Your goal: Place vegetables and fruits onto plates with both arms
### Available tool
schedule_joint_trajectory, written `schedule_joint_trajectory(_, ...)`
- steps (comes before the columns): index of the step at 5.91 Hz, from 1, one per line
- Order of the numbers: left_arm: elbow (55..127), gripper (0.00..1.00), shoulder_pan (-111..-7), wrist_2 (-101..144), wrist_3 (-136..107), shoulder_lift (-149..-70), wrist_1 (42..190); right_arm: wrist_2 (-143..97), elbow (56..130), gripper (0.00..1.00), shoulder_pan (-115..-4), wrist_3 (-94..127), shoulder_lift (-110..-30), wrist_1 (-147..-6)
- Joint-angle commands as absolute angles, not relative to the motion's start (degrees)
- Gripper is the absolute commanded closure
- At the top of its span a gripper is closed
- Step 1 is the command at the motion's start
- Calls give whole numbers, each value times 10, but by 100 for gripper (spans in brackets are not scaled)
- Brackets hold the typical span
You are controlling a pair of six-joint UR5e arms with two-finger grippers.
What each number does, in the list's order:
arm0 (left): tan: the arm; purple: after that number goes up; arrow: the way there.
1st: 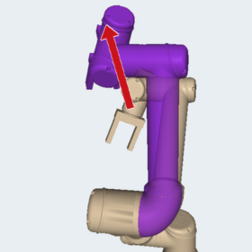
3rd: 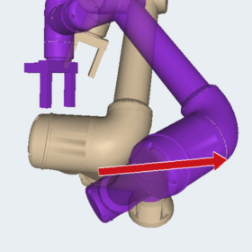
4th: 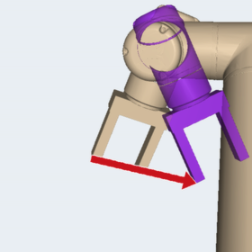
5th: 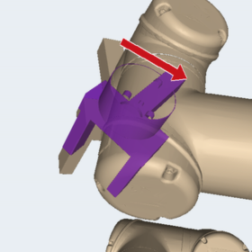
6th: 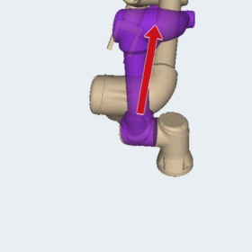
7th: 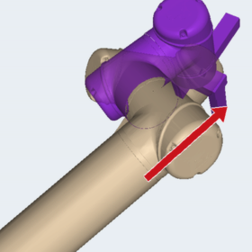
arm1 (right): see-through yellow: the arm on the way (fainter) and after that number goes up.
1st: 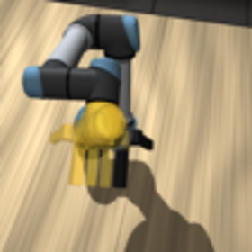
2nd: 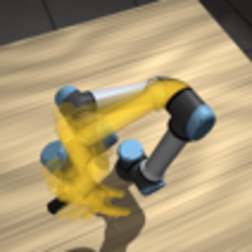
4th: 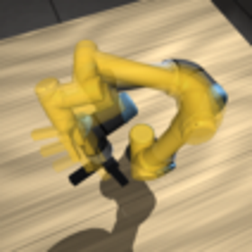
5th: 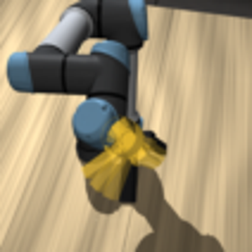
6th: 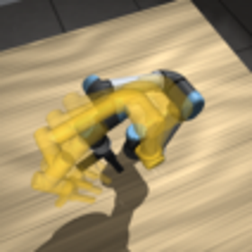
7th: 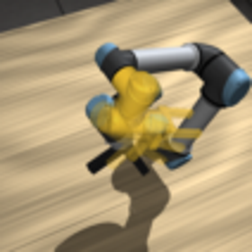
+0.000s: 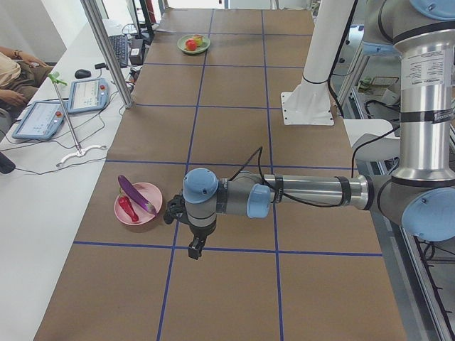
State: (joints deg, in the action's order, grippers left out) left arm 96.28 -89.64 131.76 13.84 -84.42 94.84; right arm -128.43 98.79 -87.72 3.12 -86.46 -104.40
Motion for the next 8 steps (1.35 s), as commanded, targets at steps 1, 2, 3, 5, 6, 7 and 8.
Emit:
schedule_joint_trajectory(1, 962, 0, -896, 1317, 139, -843, 954, -1285, 988, 0, -877, 34, -866, -1044)
schedule_joint_trajectory(2, 961, 0, -896, 1317, 140, -837, 954, -1285, 986, 0, -876, 34, -865, -1044)
schedule_joint_trajectory(3, 965, 0, -896, 1322, 140, -827, 955, -1291, 984, 0, -876, 32, -866, -1045)
schedule_joint_trajectory(5, 966, 0, -895, 1323, 141, -822, 955, -1280, 996, 0, -877, 31, -896, -1031)
schedule_joint_trajectory(6, 968, 0, -895, 1323, 141, -819, 955, -1280, 999, 0, -877, 28, -903, -1031)
schedule_joint_trajectory(7, 969, 0, -896, 1323, 141, -819, 955, -1279, 1024, 0, -877, 28, -917, -1030)
schedule_joint_trajectory(8, 970, 0, -895, 1323, 141, -819, 955, -1281, 1026, 0, -877, 28, -918, -1031)
